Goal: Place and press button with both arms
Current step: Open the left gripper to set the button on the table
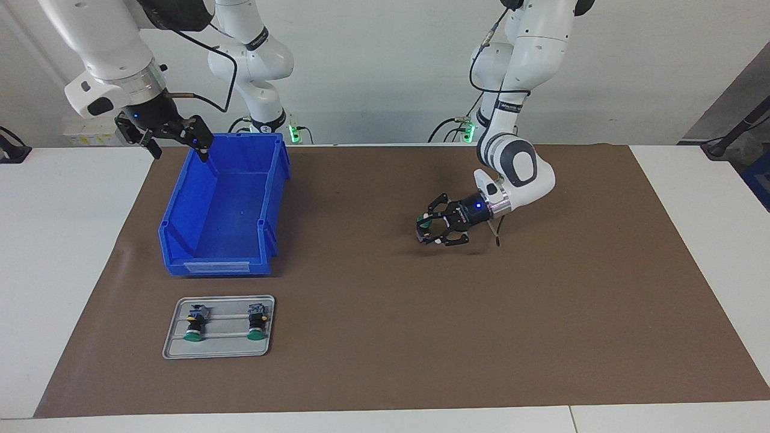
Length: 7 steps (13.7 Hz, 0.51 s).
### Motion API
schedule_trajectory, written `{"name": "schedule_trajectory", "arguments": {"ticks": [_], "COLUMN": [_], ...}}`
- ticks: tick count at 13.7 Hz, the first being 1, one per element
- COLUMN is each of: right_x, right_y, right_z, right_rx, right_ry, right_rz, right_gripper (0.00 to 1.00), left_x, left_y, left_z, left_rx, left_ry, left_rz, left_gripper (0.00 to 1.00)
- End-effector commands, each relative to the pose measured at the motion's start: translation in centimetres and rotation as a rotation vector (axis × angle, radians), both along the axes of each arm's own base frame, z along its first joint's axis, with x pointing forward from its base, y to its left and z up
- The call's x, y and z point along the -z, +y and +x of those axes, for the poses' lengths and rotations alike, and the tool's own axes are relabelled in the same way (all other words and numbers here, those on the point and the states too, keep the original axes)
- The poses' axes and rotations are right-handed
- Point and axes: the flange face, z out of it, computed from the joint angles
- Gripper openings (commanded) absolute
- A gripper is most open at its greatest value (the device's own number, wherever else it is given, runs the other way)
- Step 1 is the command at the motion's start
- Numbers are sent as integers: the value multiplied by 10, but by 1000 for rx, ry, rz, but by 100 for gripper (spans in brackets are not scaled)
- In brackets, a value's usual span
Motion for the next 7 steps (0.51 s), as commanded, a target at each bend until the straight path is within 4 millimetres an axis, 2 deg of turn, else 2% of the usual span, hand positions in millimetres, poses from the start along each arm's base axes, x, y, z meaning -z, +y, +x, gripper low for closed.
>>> {"name": "schedule_trajectory", "arguments": {"ticks": [1,2,4,7], "right_x": [-1,-1,-1,-1], "right_y": [-1,-1,-1,-2], "right_z": [-6,-6,-6,-6], "right_rx": [-24,-24,-24,-22], "right_ry": [4,4,4,4], "right_rz": [6,6,6,6], "right_gripper": [100,100,100,100], "left_x": [-37,-53,-74,-98], "left_y": [-8,-16,-24,-42], "left_z": [18,22,27,26], "left_rx": [-93,-119,-176,-253], "left_ry": [44,61,90,144], "left_rz": [20,22,32,47], "left_gripper": [54,54,54,54]}}
